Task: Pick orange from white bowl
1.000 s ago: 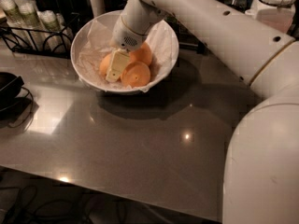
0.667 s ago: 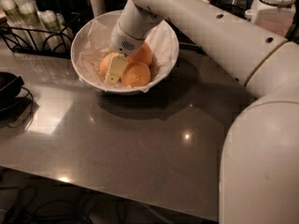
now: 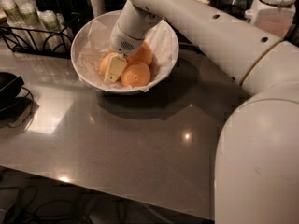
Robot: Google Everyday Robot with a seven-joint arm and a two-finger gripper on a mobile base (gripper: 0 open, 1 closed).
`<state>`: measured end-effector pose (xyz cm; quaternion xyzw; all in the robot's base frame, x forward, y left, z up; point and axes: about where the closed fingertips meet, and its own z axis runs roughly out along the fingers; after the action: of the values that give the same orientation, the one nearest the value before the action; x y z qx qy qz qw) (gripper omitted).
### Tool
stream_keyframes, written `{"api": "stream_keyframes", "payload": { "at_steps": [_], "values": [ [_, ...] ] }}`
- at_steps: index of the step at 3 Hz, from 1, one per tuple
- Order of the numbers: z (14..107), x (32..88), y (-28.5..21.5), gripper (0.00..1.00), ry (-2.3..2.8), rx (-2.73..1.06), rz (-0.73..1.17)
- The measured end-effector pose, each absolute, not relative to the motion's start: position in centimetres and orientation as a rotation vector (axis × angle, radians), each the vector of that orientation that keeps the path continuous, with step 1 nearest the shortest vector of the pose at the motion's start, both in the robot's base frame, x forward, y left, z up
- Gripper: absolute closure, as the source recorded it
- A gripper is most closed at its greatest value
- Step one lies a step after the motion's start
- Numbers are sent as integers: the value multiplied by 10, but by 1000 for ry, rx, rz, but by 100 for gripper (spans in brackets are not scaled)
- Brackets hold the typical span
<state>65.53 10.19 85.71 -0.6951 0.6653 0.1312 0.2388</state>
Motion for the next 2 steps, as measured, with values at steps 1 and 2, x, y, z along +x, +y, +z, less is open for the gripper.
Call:
{"api": "stream_keyframes", "payload": {
  "at_steps": [1,2],
  "values": [
    [850,658,106,45,1831,-1915,363],
    [850,660,109,68,1831,-1924,365]
  ]
}}
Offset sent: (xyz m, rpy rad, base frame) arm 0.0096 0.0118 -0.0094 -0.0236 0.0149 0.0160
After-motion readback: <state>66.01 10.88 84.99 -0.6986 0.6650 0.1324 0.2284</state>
